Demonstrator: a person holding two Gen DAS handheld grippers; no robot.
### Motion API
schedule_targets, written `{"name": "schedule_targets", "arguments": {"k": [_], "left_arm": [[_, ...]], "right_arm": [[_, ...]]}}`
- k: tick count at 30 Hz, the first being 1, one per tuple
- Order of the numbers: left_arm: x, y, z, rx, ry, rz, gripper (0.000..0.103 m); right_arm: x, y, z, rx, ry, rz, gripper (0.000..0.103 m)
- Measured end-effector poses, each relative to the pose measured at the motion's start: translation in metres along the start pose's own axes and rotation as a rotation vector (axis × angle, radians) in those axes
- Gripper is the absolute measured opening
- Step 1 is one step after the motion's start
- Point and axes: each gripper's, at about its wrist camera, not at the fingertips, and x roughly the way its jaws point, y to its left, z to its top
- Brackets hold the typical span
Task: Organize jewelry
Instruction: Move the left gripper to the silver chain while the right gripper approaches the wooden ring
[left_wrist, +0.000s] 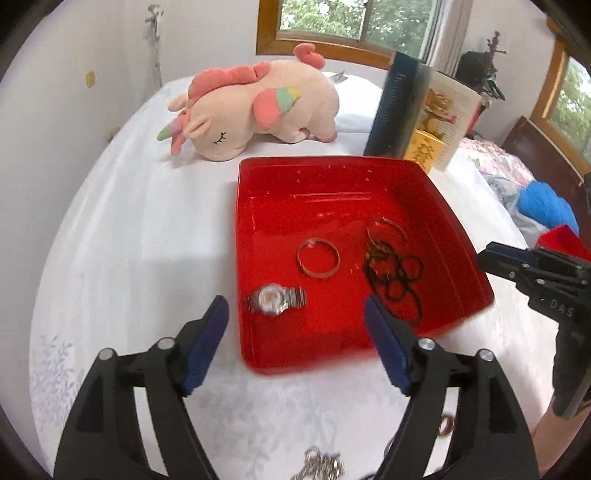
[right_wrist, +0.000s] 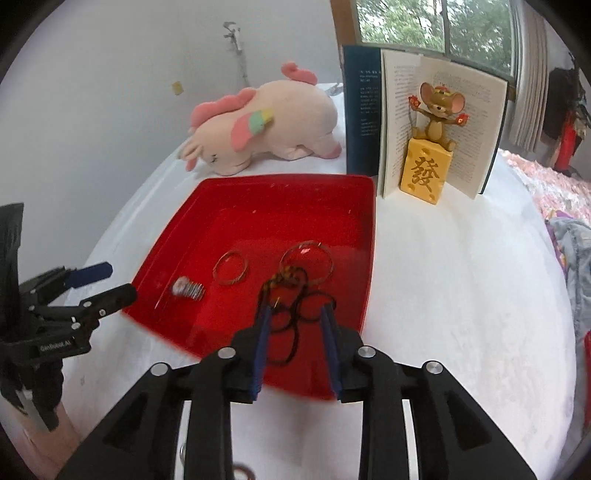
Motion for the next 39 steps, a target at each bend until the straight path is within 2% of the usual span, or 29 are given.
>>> {"name": "schedule_targets", "arguments": {"k": [2,8,19,28,39], "left_arm": [[-0.013,-0.001,-0.016,0.008,-0.017,-0.006,0.083],[-0.031,0.002,-0.063,0.019,-0.02,-0.004,0.083],[-0.025,0.0,-0.128,0.008,0.092,-0.014,0.083],[-0.004,-0.005,-0.146,-0.029,0.162,-0.024,0.082],[0.014,-0.015,-0.153,-0.022,0.192,-0.013,0.079]], "right_arm": [[-0.008,0.003,-0.011,0.001,-0.005,0.017,0.029],[-0.03,0.009,-0.055,0.014,-0.014,0.053,0.029],[-0.038,0.014,-0.11,0.034,0.024,0.084,0.029],[-0.03,0.014,-0.127,0.051,0.055,0.09,0.029],[-0.023,0.012,-0.136,0.057,0.078,0.093,0.029]]}}
